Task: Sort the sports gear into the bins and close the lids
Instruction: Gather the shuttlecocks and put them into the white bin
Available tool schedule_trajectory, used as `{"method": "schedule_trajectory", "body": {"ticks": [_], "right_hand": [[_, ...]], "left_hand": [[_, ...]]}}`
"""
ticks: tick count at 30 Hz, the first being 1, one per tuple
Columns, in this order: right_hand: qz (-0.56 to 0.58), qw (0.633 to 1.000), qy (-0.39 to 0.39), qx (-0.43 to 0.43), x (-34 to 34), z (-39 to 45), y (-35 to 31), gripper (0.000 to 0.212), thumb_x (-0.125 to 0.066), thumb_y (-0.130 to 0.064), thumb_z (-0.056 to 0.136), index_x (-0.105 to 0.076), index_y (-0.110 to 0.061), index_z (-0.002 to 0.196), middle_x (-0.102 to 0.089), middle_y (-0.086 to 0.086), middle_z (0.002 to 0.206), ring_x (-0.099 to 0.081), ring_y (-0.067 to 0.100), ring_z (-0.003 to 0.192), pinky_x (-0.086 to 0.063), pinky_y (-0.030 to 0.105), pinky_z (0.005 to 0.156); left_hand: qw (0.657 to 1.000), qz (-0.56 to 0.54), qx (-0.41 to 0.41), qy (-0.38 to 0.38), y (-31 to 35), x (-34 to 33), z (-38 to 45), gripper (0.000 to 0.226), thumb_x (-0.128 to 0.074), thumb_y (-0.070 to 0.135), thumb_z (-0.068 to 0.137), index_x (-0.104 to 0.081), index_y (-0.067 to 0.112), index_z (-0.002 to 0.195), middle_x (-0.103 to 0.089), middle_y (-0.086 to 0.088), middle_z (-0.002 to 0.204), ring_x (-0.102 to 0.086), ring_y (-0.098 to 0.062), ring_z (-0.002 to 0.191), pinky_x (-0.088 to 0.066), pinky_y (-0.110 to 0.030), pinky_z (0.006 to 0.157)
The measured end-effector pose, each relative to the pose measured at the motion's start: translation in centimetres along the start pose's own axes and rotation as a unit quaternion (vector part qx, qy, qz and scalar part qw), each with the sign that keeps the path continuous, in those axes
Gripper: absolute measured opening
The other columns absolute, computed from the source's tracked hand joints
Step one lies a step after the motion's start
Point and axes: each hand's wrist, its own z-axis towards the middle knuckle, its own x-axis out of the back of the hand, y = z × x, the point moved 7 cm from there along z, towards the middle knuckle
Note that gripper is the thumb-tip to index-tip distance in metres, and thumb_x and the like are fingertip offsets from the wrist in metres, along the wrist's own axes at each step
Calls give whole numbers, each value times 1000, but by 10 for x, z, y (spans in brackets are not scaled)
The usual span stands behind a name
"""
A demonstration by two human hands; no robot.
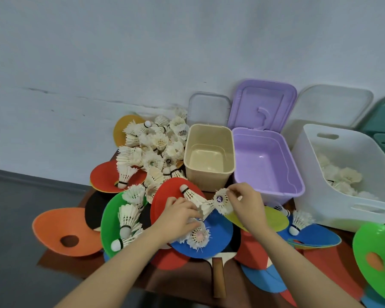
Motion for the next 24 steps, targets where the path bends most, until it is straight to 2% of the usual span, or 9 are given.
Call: {"method": "schedule_trajectory", "body": {"ticks": [4,7,12,17,19,21,24], "right_hand": [[16,1000,22,-6,13,-1,7,6,-62,-14,87,-68,-13,86,-61,-6,82,-55,11,77,-47,33,75],[37,999,29,-10,20,-4,15,6,-62,-12,87,-66,-15,83,-59,-8,78,-54,8,76,-45,29,72],[73,995,66,-3,44,0,21,10,-62,-10,87,-64,-18,83,-61,-7,80,-55,2,79,-41,18,69],[106,986,128,11,89,17,34,13,-63,-6,86,-65,-19,88,-60,-15,82,-56,0,80,-40,8,69],[100,986,136,12,107,24,44,13,-62,-6,87,-64,-19,88,-59,-17,82,-56,-2,79,-39,7,69],[88,986,144,8,130,33,58,12,-61,-5,88,-64,-17,88,-59,-12,81,-55,0,77,-38,8,67],[59,981,185,2,172,46,87,11,-62,-4,86,-67,-12,90,-61,-2,80,-56,10,73,-42,21,68]], "left_hand": [[1000,-11,-8,7,6,-2,6,22,-54,43,90,-71,33,99,-60,21,111,-42,-4,106,-14,-28,82],[999,-17,-11,39,7,1,9,19,-56,39,90,-72,29,95,-64,18,104,-46,-5,102,-17,-28,83],[981,-76,-22,176,15,35,21,13,-62,36,86,-73,28,83,-68,16,90,-54,-3,91,-20,-26,83],[955,-54,-73,281,49,78,59,29,-53,41,82,-74,21,81,-68,11,84,-55,-4,84,-23,-19,79],[947,-59,-85,304,63,88,80,28,-53,37,83,-74,18,80,-68,7,84,-58,-10,83,-33,-24,82],[938,-80,-109,320,82,95,108,25,-56,32,83,-74,14,79,-68,4,83,-60,-15,80,-47,-34,75],[927,-85,-138,339,118,101,151,22,-58,27,83,-72,12,77,-67,0,81,-61,-20,73,-46,-36,65]]}}
